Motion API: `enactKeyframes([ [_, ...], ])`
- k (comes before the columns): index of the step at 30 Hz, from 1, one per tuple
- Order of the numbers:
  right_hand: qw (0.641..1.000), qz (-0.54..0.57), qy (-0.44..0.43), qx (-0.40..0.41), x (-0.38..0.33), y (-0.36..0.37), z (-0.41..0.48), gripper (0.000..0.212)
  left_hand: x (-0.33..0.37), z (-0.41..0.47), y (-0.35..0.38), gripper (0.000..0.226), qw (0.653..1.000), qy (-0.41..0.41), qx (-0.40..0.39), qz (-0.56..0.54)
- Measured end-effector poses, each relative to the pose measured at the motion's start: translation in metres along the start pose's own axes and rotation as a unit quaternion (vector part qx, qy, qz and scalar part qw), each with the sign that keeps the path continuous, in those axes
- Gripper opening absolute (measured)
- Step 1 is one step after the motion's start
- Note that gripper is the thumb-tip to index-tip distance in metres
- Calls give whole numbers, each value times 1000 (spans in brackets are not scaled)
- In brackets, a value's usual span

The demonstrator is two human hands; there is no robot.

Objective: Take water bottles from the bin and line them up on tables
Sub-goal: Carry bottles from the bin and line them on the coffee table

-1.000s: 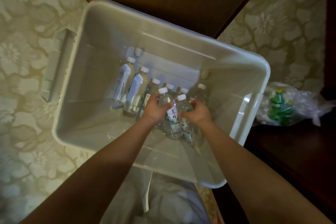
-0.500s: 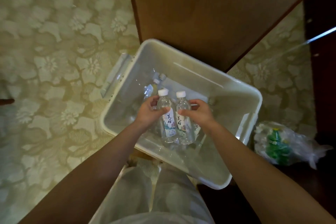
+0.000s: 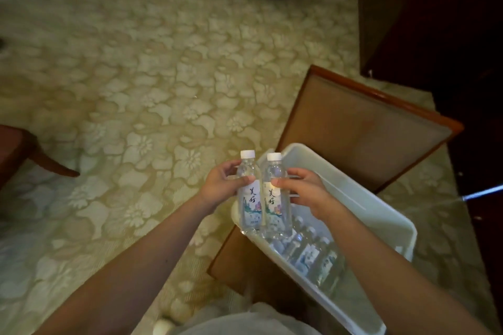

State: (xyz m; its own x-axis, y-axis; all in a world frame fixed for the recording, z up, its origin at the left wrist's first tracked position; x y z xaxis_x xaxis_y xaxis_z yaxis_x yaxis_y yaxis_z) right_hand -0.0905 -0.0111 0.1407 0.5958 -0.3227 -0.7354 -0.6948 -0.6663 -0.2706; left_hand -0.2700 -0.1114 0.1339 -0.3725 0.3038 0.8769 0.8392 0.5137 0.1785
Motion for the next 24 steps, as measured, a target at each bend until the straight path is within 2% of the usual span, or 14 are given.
enactKeyframes([
  [2, 1000, 6, -25, -16, -29, 33, -11, 47, 25, -19, -35, 54, 1000, 19, 7, -14],
  [6, 996, 5, -70, -54, -79, 108, -33, 57, 60, -58, -120, 43, 997, 48, 41, -34],
  [10, 988, -6, -106, -110, -119, 201, -50, 55, 80, -104, -216, 46, 991, 70, 99, -50],
  [14, 974, -30, -144, -173, -151, 303, -69, 51, 84, -158, -313, 45, 982, 87, 154, -62],
  [16, 965, -45, -160, -205, -165, 354, -80, 52, 83, -187, -361, 51, 975, 98, 185, -77],
  [21, 937, -89, -173, -289, -193, 481, -108, 63, 76, -271, -456, 46, 947, 129, 268, -118],
  [24, 914, -121, -186, -340, -208, 548, -132, 57, 69, -318, -501, 58, 930, 145, 309, -137],
])
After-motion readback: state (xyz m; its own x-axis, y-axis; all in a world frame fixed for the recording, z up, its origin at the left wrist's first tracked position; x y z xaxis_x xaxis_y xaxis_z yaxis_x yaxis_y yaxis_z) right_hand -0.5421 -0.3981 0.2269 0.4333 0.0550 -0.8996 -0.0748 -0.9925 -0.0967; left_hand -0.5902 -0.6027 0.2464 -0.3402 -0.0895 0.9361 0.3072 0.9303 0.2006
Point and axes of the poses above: each hand's wrist, its own z-axis towards the middle knuckle, its own y-axis out of the palm, x = y × z, the point moved 9 cm from there along z, towards the middle knuckle, and after that the axes turned 11 degrees about -z, right-handed, at the moved point
